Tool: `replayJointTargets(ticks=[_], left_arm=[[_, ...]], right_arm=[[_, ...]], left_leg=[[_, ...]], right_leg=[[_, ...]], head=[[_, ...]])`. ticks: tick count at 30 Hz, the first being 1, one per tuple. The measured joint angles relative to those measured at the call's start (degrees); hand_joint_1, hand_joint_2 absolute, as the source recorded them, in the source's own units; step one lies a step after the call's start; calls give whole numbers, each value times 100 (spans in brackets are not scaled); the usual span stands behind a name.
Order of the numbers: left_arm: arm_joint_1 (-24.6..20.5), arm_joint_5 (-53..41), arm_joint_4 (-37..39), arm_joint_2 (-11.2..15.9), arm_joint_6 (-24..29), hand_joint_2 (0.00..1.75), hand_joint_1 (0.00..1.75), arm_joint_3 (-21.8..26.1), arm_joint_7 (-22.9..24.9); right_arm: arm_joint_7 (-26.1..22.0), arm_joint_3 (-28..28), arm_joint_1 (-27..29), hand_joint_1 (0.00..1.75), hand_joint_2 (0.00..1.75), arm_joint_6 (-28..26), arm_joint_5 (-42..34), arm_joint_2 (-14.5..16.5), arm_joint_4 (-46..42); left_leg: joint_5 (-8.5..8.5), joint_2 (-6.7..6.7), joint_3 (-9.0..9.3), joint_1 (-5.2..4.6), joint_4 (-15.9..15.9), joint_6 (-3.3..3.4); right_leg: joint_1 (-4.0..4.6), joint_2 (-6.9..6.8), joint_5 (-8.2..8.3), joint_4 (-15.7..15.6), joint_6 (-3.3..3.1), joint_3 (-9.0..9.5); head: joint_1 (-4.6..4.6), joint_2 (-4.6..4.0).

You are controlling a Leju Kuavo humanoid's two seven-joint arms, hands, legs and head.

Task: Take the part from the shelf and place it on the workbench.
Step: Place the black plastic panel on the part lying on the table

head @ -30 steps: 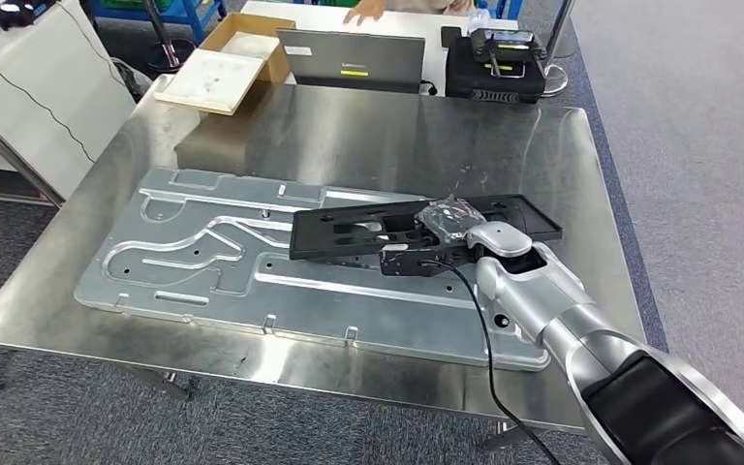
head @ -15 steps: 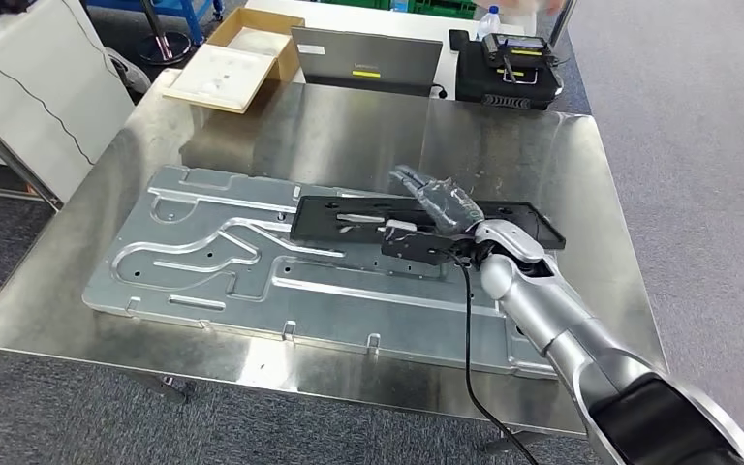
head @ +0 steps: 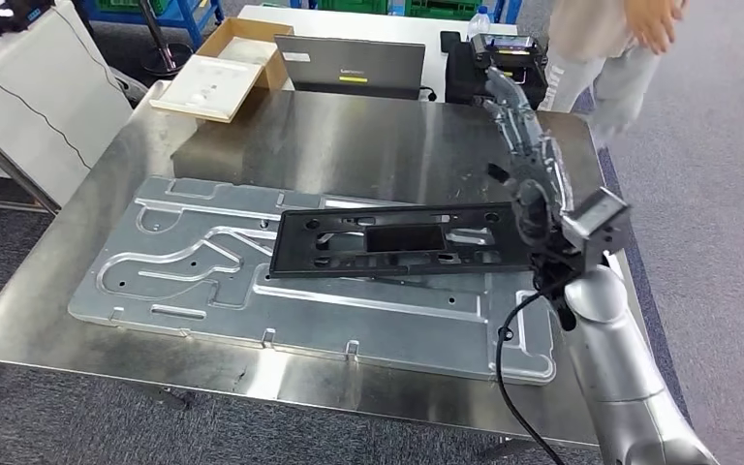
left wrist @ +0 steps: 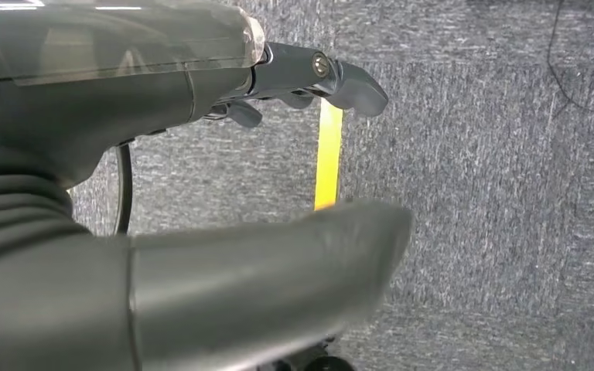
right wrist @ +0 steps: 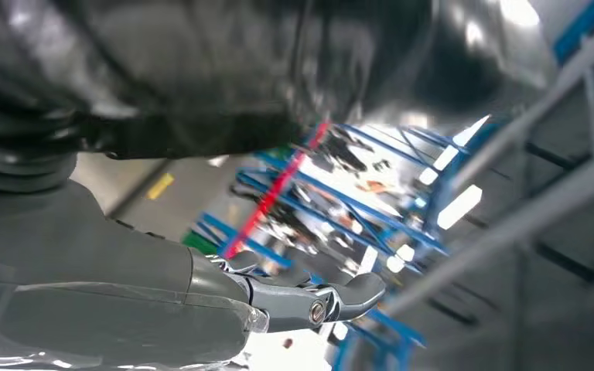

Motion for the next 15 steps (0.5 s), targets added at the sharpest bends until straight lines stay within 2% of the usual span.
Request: replayJointTargets(ticks=[1, 2, 3, 4, 5, 6, 9, 10, 11, 13, 14, 15], left_arm=[[16, 26, 0, -1, -19, 0, 0, 6, -18], [26, 57, 0, -1, -33, 0, 0, 18, -36], [34, 86, 0, -2, -41, 0, 0, 33, -53], [41, 117, 0, -3, -43, 0, 0, 49, -72], [50, 143, 0, -8, -40, 0, 0, 65, -87], [65, 169, 0, -15, -30, 0, 0, 82, -97], [122, 252, 0, -60, 30, 0, 0, 169, -98], [138, 271, 1, -76, 49, 0, 0, 202, -94], [149, 285, 1, -91, 66, 0, 0, 232, -87], [162, 307, 2, -109, 91, 0, 0, 291, -68], [168, 317, 2, -116, 103, 0, 0, 322, -60], [176, 327, 2, -126, 114, 0, 0, 351, -55]], right_arm=[[-62, -151, 163, 0, 0, -95, 77, -44, -269], [-141, -331, 337, 0, 0, -237, 228, -92, -551], [-232, -535, 511, 0, 0, -416, 433, -142, -824], [-330, -746, 698, 0, 0, -606, 660, -198, -1087], [-437, -978, 908, 0, 0, -795, 895, -258, -1356], [-548, -1219, 1158, 0, 0, -971, 1122, -311, -1615], [-968, -1960, 2214, 0, 0, -1470, 1713, -369, -2306], [-1138, -2189, 2597, 0, 0, -1616, 1836, -361, -2490], [-1303, -2417, 2968, 0, 0, -1748, 1926, -340, -2657], [-1527, -2791, 3638, 0, 0, -1916, 2057, -229, -2893], [-1582, -2952, 3949, 0, 0, -1962, 2134, -139, -2972], [-1612, -3093, 4224, 0, 0, -1970, 2212, -33, -3025]], left_leg=[[105, 1, 36, 2, -75, -6], [303, 2, 186, 7, -379, -6], [507, 1, 398, 13, -820, 1], [653, -2, 606, 15, -1226, 14], [733, -7, 747, 16, -1501, 37], [746, -14, 813, 11, -1626, 61], [771, -37, 816, 14, -1621, 131], [786, -37, 806, 26, -1628, 161], [803, -32, 786, 39, -1638, 195], [835, -13, 723, 40, -1639, 247], [853, -4, 685, 38, -1636, 259], [873, 7, 645, 38, -1629, 262]], right_leg=[[2, 5, -11, 12, 8, 6], [1, 9, -26, 26, 23, 17], [2, 9, -47, 43, 45, 30], [14, 7, -68, 66, 70, 34], [26, 4, -80, 84, 95, 33], [40, 1, -82, 100, 118, 28], [46, -5, -121, 150, 176, 25], [34, 2, -227, 241, 207, -3], [16, 15, -408, 442, 248, -77], [-37, 34, -902, 1163, 330, -351], [-65, 36, -1099, 1539, 359, -486], [-92, 36, -1192, 1766, 378, -544]], head=[[0, 0], [0, 0], [0, -1], [1, -1], [1, -1], [2, -1], [4, -1], [4, -1], [5, -1], [5, -1], [5, -1], [5, -1]])
